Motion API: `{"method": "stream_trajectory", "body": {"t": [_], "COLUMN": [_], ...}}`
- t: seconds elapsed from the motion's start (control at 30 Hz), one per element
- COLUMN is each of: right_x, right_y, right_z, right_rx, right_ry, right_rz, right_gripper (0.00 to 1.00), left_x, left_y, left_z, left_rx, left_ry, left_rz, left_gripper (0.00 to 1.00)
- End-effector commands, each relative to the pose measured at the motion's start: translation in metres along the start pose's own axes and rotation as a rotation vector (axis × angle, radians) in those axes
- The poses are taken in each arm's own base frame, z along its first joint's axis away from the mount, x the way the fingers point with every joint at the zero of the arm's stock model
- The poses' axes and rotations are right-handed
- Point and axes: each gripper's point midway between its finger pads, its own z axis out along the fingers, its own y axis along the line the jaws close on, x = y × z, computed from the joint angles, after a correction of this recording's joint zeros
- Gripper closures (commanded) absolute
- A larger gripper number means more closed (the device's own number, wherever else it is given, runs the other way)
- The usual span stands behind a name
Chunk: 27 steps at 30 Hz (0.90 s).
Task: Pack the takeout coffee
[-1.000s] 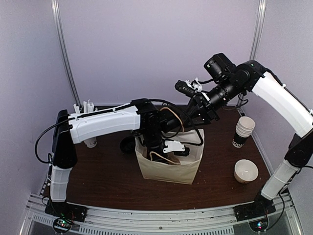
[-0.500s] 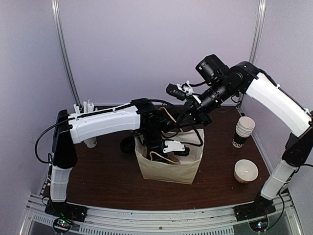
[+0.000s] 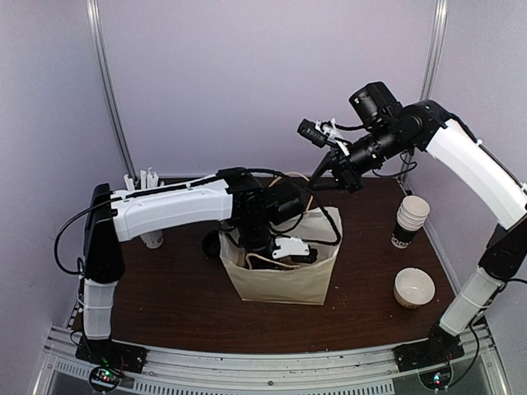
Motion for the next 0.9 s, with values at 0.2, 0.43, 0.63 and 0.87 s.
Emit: {"method": "stream_trajectory", "body": {"t": [0.2, 0.43, 0.63, 0.87], "right_x": [-0.008, -0.013, -0.007, 0.001], "right_y": [-0.038, -0.031, -0.031, -0.033], "right_z": [-0.015, -0.014, -0.011, -0.01], "right_rx": [0.159, 0.106, 0.102, 0.115], "right_ry": [-0.057, -0.065, -0.045, -0.018], "right_rz": [0.043, 0.05, 0.054, 0.05], "right_gripper": [1.0, 1.0, 1.0, 1.0], "left_x": [-0.026, -0.048, -0.066, -0.089], "left_y": [-0.026, -0.035, -0.009, -0.02], "left_z": [-0.044, -0.055, -0.079, -0.104], "left_rx": [-0.031, 0.0, -0.179, -0.145], "left_ry": [-0.2, -0.296, -0.393, -0.548], "left_rz": [0.185, 0.219, 0.176, 0.172], "left_gripper": [0.46, 0.44, 0.41, 0.38]}}
